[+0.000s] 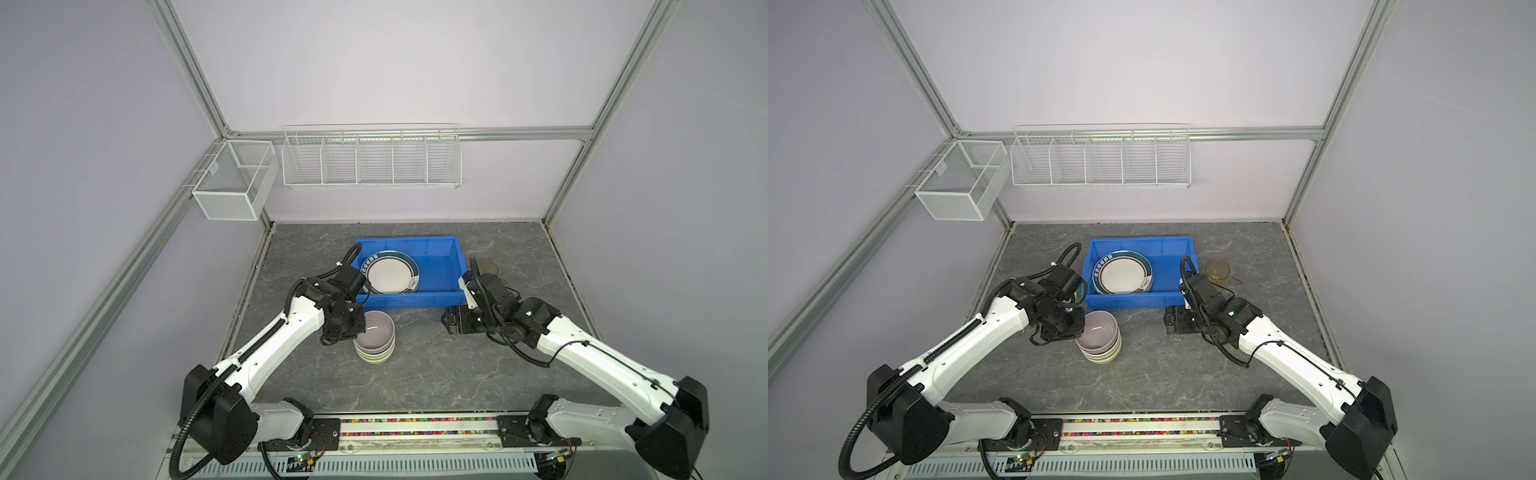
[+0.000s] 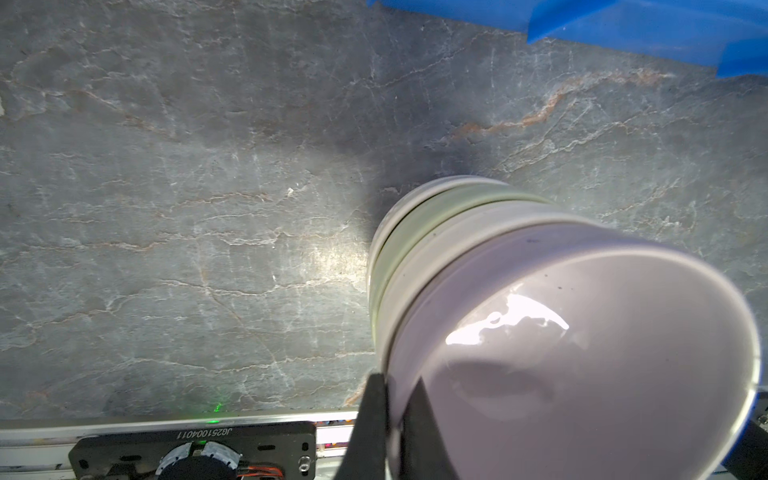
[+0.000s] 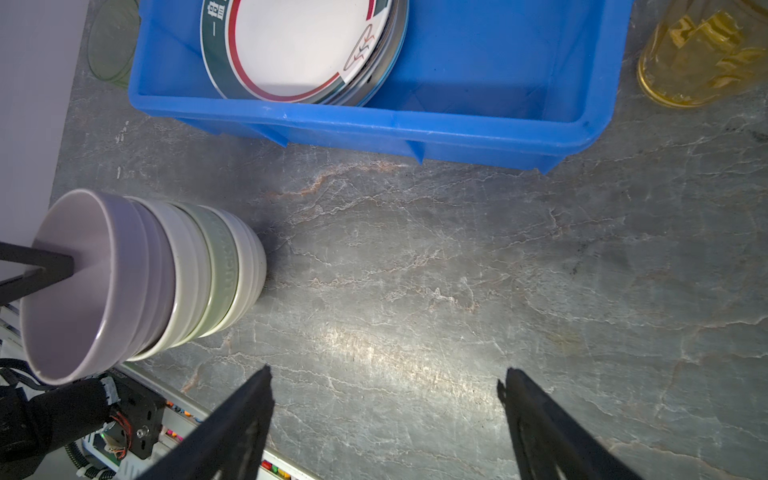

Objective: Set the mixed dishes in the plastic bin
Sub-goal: 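Grip the top lavender bowl rim with both grippers and lift it off the stack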

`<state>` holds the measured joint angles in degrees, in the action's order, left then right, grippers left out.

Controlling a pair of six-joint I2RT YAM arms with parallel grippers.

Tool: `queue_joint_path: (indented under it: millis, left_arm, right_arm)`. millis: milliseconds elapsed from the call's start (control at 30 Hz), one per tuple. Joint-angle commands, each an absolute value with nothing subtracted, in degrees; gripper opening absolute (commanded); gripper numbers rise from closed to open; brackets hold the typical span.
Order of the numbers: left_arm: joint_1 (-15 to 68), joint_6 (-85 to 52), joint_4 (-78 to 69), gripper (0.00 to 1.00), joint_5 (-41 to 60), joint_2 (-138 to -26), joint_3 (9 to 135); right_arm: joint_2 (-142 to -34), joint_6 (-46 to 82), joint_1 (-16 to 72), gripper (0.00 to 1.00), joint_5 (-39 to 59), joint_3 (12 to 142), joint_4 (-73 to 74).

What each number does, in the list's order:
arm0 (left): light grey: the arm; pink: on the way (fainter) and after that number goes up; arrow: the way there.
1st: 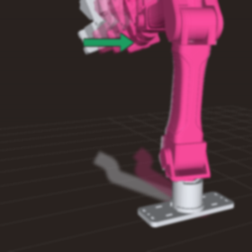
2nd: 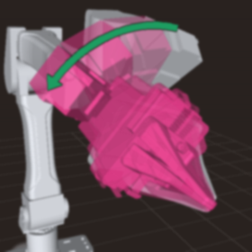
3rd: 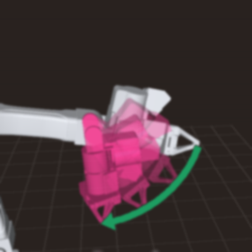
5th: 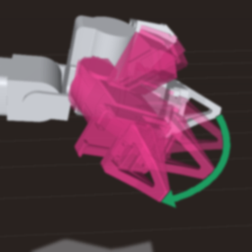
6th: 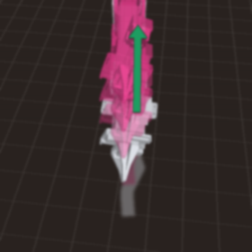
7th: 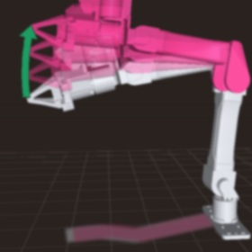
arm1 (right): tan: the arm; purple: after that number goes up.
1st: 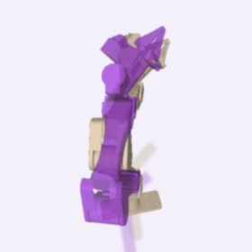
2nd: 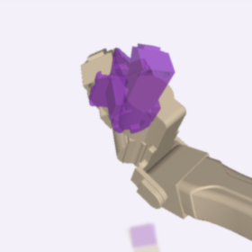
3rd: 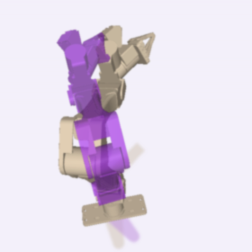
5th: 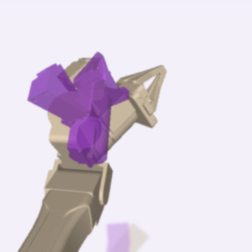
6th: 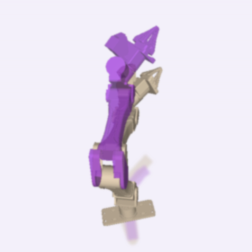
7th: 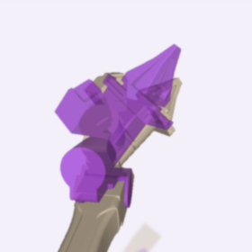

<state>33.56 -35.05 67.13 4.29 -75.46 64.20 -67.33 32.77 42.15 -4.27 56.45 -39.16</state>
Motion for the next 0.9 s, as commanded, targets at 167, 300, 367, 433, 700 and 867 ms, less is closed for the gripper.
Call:
queue_joint_path:
  millis: [167, 300, 367, 433, 700, 867]
  left_arm:
    - [33.84, -33.98, 68.06, 0.01, 3.59, -75.52, 68.24]
    - [33.84, -33.61, 69.33, 0.00, 2.55, -75.17, 69.66]
    - [33.84, -33.40, 69.87, 0.00, 2.32, -75.08, 70.37]
    - [33.84, -33.34, 70.22, 0.00, 2.02, -74.97, 71.03]
    - [34.65, -34.37, 71.32, 0.00, 1.63, -74.44, 73.92]
    - [38.31, -35.77, 72.36, 0.00, -0.47, -75.56, 78.72]
  right_arm:
    - [-67.96, 32.47, 42.48, 0.88, -4.39, 56.86, -39.59]
    - [-67.94, 32.38, 42.54, 0.88, -4.26, 57.12, -39.61]
    - [-68.01, 32.17, 42.51, 0.88, -4.16, 57.67, -39.84]
    - [-68.28, 31.71, 42.46, 0.88, -3.94, 58.62, -40.21]
    - [-69.70, 30.50, 42.49, 0.88, 0.54, 63.65, -42.04]
    - [-71.06, 30.42, 42.73, 0.88, 4.42, 69.15, -45.43]
